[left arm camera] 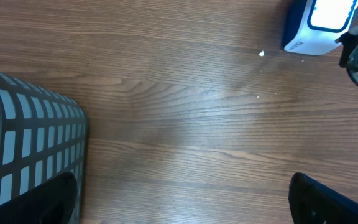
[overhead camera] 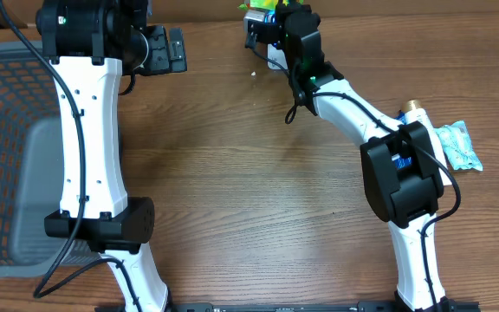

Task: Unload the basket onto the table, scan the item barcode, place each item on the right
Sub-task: 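Hold the green bag's barcode against the scanner window, then carry the green bag right and drop it onto the item pile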

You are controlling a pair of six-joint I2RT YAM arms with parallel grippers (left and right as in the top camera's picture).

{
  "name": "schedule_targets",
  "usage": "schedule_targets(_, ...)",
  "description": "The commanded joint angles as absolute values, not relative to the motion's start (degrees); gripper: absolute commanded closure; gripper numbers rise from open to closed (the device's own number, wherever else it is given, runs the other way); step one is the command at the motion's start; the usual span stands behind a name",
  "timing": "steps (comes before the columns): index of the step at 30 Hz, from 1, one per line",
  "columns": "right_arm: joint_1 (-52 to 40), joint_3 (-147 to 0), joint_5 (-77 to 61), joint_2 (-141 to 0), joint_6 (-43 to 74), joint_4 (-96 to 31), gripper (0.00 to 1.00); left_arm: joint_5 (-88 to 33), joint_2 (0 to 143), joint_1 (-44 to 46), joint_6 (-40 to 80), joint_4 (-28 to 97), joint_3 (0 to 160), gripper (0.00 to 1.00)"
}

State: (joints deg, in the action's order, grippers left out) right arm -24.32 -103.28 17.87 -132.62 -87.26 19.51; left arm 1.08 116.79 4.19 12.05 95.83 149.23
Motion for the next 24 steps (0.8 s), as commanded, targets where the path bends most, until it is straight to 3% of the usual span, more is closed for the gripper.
schedule_targets(1, -23.59, -105.08, 17.04, -131.83, -87.22, 20.34, 0.96, 0.58, 117.49, 4.51, 12.86, 95.74, 149.29, 0.0)
schedule_targets(13, -26.11, -105.08, 19.31, -128.25, -87.24, 15.0, 0.96, 0.58, 117.49, 4.51, 12.86, 95.74, 149.29, 0.0)
schedule_targets(19, -29.17, -105.08, 24.91, -119.92, -85.32, -1.08, 0.96, 0.58, 117.49, 4.51, 12.86, 95.74, 149.29, 0.0)
schedule_targets(24, -33.8, -105.08, 25.58, -111.92, -73.91, -21.63, 0.96, 0.58, 117.49, 4.51, 12.86, 95.74, 149.29, 0.0)
